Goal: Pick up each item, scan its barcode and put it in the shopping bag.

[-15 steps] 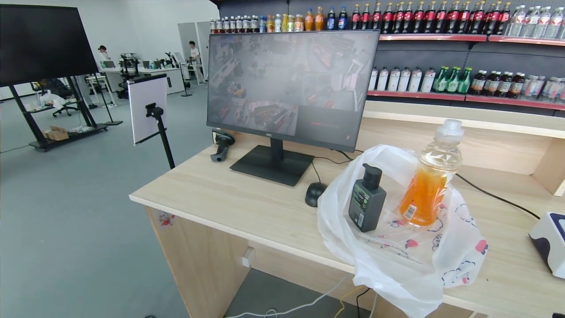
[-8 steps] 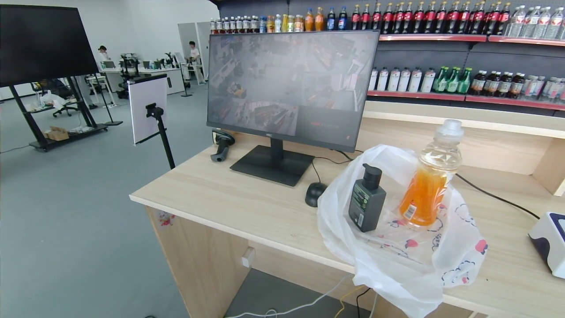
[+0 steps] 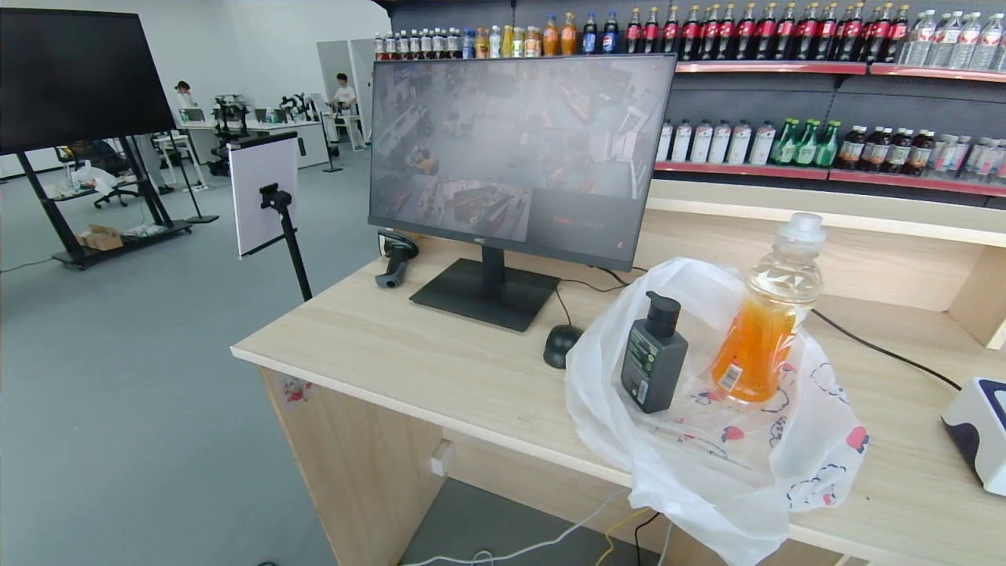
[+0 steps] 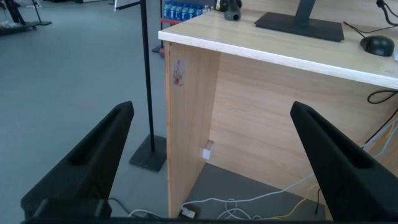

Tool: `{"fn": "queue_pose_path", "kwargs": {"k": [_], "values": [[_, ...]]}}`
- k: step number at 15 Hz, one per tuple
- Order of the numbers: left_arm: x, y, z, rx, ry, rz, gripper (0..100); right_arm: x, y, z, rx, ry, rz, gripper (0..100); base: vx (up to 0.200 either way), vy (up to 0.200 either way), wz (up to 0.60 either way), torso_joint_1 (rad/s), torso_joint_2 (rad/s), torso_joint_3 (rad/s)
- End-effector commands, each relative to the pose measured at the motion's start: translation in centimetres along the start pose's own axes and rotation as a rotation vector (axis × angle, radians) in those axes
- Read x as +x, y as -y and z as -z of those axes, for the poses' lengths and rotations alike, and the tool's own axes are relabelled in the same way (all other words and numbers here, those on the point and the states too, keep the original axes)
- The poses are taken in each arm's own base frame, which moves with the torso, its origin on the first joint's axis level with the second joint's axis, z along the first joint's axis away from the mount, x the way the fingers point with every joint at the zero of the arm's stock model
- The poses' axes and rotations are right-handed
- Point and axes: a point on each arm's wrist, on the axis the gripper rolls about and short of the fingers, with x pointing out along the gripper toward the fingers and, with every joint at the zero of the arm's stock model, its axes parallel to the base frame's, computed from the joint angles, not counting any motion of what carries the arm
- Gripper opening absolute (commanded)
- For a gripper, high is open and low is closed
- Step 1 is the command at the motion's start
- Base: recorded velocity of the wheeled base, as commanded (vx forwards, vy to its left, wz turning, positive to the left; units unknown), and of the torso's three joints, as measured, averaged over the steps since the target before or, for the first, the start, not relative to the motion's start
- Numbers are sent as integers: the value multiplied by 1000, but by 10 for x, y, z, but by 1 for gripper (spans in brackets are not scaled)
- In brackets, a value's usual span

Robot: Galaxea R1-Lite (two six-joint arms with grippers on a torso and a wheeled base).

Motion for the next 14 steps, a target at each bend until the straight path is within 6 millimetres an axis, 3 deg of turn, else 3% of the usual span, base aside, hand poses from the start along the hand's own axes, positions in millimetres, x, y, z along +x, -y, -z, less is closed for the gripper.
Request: {"fn": "queue_pose_path", "kwargs": {"k": [1,3,13,14], "values": [[0,0,0,-1,1,0,100,-12,1,4,35,146,44,100,0,0,0,0,0,0],[0,0,0,0,1,0,100,-12,1,7,36,152,15,100,0,0,0,0,0,0],[0,0,0,-3,1,0,100,-10,-1,10,54,143,-39,100,-200,0,0,4,2,4],[0,0,0,-1,1,0,100,-10,-1,10,54,143,-40,100,-200,0,-600,2,-2,2]]}}
